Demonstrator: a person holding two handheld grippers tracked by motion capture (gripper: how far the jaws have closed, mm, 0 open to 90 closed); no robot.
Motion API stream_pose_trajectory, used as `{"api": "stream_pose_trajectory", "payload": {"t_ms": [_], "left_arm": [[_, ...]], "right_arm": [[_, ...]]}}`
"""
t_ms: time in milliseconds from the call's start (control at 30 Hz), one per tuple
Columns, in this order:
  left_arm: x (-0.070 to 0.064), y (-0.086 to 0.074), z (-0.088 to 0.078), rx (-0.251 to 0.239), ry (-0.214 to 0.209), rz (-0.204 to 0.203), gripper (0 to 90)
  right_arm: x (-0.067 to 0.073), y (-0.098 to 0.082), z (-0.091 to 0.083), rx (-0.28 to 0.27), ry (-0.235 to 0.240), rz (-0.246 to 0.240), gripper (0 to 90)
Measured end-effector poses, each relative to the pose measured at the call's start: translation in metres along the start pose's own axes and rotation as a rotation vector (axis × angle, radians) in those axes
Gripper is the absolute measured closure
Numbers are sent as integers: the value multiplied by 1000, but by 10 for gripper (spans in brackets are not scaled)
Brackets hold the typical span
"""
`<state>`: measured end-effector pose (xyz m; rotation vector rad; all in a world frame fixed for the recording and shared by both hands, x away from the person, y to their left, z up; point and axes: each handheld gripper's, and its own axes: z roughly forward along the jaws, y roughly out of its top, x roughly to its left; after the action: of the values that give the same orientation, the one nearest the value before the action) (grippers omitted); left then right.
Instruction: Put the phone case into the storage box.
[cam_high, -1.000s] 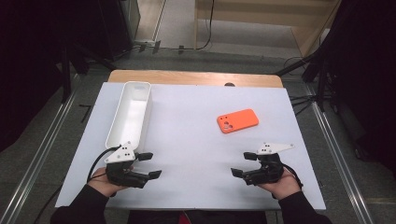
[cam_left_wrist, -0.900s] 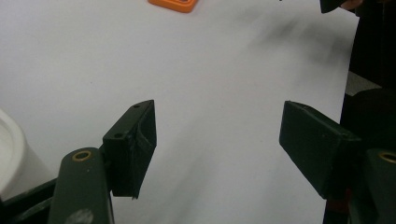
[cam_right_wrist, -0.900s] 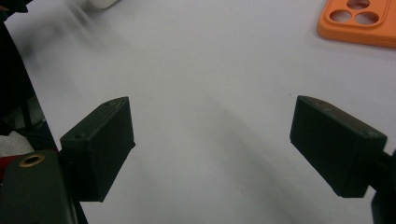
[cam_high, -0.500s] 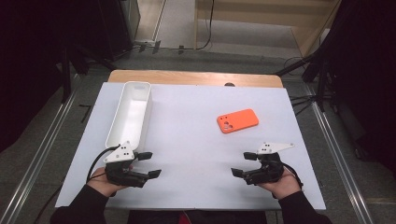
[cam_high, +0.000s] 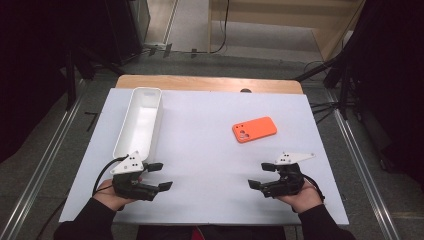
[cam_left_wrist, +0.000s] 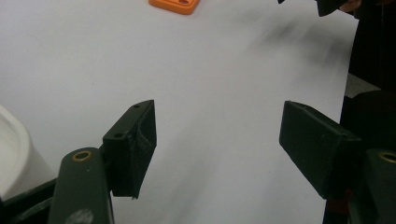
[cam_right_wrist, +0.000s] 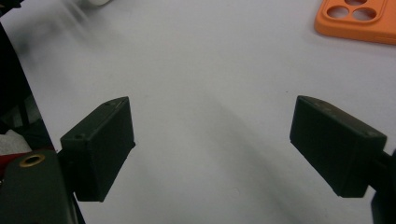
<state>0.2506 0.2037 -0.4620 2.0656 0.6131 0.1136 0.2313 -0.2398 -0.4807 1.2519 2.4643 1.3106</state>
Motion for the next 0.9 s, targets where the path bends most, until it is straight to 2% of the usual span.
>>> {"api": "stream_pose_trajectory", "payload": {"t_ms": [500,900], "left_arm": [[1,0,-1,-3,-2,-5,277],[0,0,0,0,-4,-3,277]], "right_arm": [[-8,3,-3,-10,-34,14,127],[-19,10,-6,-34,-74,50,127]]}}
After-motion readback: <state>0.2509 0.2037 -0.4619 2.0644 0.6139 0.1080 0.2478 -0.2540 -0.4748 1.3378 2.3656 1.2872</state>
